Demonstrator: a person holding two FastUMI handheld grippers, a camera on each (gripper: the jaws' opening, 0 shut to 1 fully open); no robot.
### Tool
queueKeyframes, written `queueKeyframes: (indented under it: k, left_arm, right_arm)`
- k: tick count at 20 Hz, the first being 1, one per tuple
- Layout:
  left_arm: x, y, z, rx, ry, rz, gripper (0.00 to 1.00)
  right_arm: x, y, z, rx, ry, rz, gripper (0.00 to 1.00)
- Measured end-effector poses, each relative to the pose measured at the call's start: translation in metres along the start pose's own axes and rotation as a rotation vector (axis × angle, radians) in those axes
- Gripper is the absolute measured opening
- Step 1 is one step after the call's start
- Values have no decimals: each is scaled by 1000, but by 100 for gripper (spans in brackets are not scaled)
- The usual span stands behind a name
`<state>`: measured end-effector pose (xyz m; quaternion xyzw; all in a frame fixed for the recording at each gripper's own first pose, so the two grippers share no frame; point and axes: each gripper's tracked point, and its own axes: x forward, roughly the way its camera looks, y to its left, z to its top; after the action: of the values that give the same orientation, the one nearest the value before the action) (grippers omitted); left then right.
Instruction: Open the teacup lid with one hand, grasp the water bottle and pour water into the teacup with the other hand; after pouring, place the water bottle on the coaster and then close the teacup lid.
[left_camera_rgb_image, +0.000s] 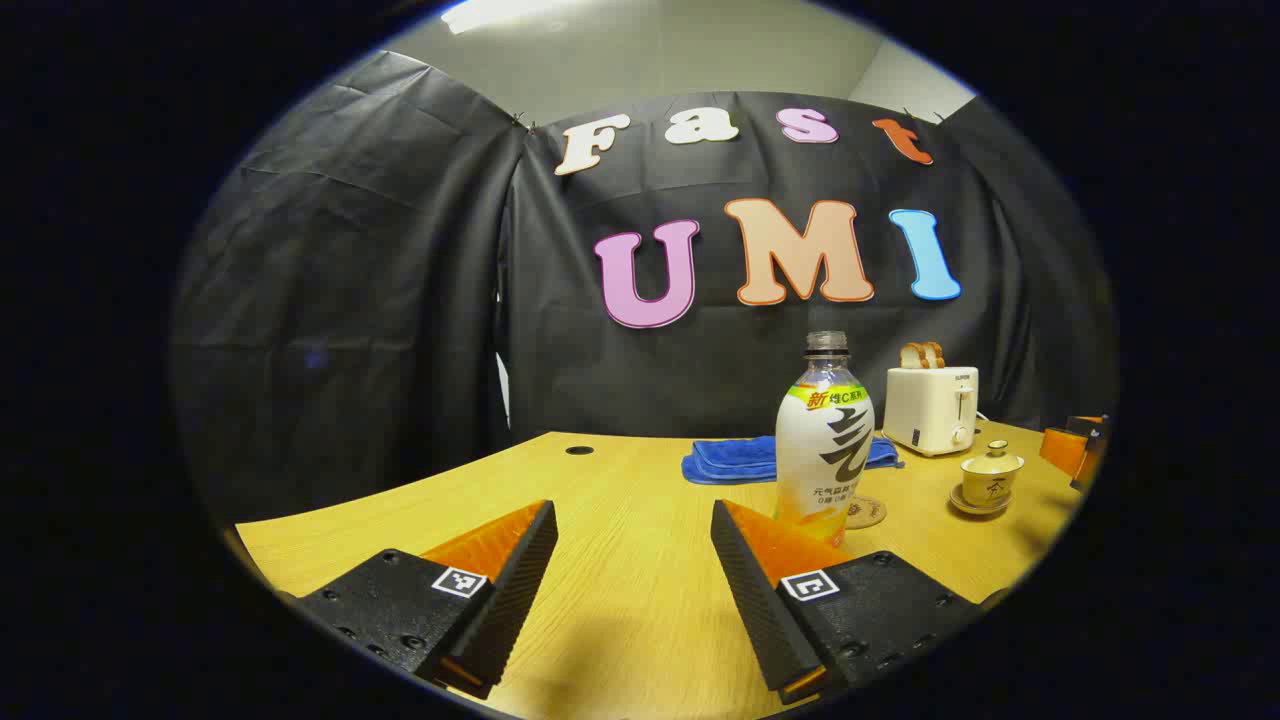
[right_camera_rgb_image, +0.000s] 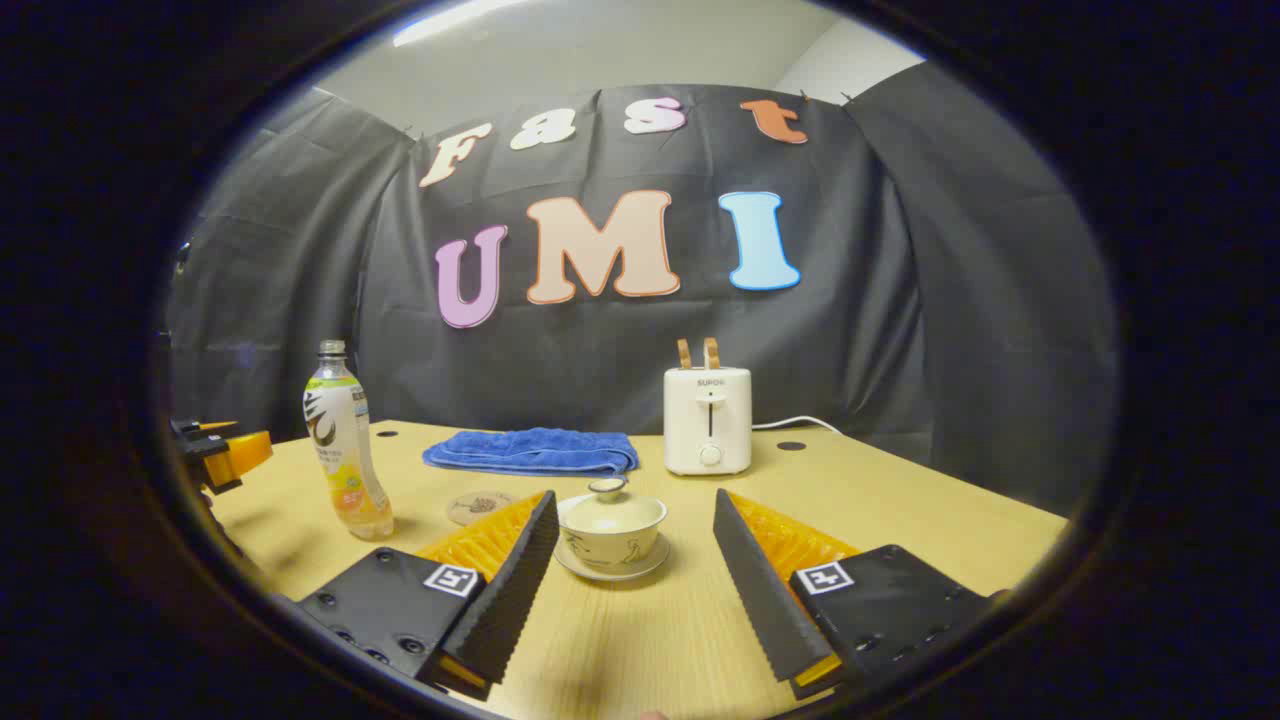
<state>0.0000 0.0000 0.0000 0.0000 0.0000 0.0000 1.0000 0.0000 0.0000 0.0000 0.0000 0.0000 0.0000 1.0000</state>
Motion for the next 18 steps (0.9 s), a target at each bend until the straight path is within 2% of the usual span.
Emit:
queueKeyframes:
  k: [8,18]
  left_arm:
    - [0,1,0,0,-1,7,88]
    - [0,1,-1,0,-3,11,88]
  right_arm:
    - [0,-8,2,0,-4,-39,99]
    - [-4,-5,2,0,-3,-28,99]
